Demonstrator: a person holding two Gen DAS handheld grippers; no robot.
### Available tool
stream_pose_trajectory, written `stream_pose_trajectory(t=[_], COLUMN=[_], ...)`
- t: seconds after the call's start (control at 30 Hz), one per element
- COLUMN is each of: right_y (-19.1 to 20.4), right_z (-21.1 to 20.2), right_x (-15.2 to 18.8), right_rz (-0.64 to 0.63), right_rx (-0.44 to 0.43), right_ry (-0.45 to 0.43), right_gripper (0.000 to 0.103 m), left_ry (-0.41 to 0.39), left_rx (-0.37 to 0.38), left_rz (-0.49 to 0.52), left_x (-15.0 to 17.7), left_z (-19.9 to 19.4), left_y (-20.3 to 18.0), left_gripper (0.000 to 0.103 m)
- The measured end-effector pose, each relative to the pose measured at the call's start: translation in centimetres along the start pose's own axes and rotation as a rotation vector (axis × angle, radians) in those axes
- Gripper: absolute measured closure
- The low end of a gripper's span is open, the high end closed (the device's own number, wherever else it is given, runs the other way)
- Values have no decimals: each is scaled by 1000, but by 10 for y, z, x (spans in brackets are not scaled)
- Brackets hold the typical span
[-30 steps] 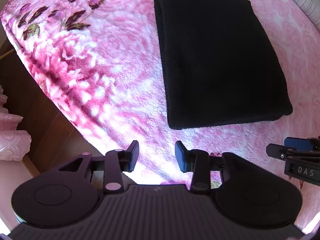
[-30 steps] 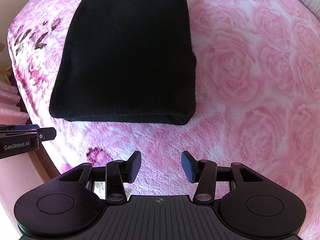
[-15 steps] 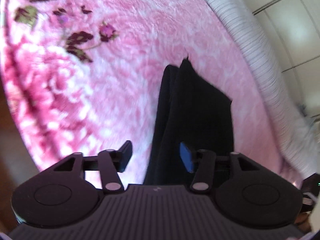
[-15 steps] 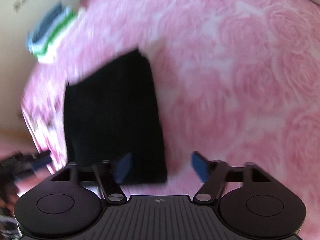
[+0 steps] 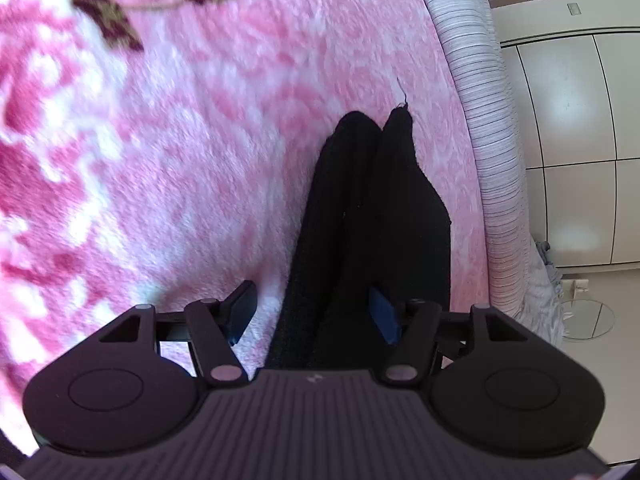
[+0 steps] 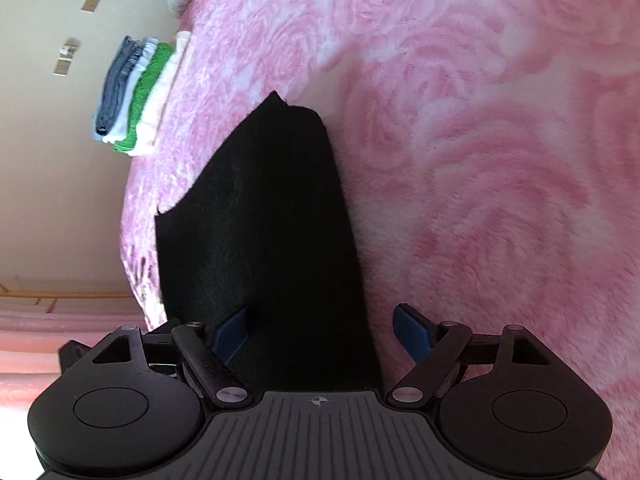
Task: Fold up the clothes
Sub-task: 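Grasp the folded black skirt's edge with both grippers, then lift the folded skirt with both grippers and carry it toward the clothes stack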
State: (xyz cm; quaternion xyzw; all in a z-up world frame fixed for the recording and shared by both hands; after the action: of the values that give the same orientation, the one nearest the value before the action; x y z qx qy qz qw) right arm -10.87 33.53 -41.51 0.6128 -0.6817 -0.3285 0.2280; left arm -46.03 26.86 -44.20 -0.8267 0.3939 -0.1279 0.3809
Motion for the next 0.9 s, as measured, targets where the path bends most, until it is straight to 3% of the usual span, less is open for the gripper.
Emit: stream_pose_trajectory(t=[0.13,0.4,0.43,0.53,0.57,0.73,0.9], right_y=[-2,15,18,17,17,40,98], right_z=[5,35,37,34,31,21,15], right_x=[-4,-8,-6,0,3,23,61], right_rz=[0,-82,-103,-83,-66,-35,23], right_rx=[-48,-85,-71,-61,-63,-23,-74], right_ry=[15,44,37,7,-4,-45,-85], right_gripper=[21,22,24,49,54,59,60], left_ry=[21,57,61,74,74,74,73], left_rx=[36,45,44,73,79,108,152], left_rz=[-17,59,79,92,105,148,142], left_x=[0,1,2,1,1,-7,-22], left_z=[14,43,45,45,43,19,-55], left_y=[-5,-23,-24,-24,-25,-28,-14], left_gripper=[45,47,51,68,70,73,73])
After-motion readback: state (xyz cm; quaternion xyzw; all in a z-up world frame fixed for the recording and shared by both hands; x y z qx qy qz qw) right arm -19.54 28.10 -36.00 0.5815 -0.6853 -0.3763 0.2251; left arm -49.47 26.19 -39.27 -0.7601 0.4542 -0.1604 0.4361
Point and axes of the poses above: each gripper's, at about its wrist camera, not at the fingertips, and z roughly the way its jaws point, y to its left, x to its underside, the point moved 5 cm from there along z, roughly the way its jaws point, and after that the axes turned 4 degrees about -y, right-handed, at the moved point
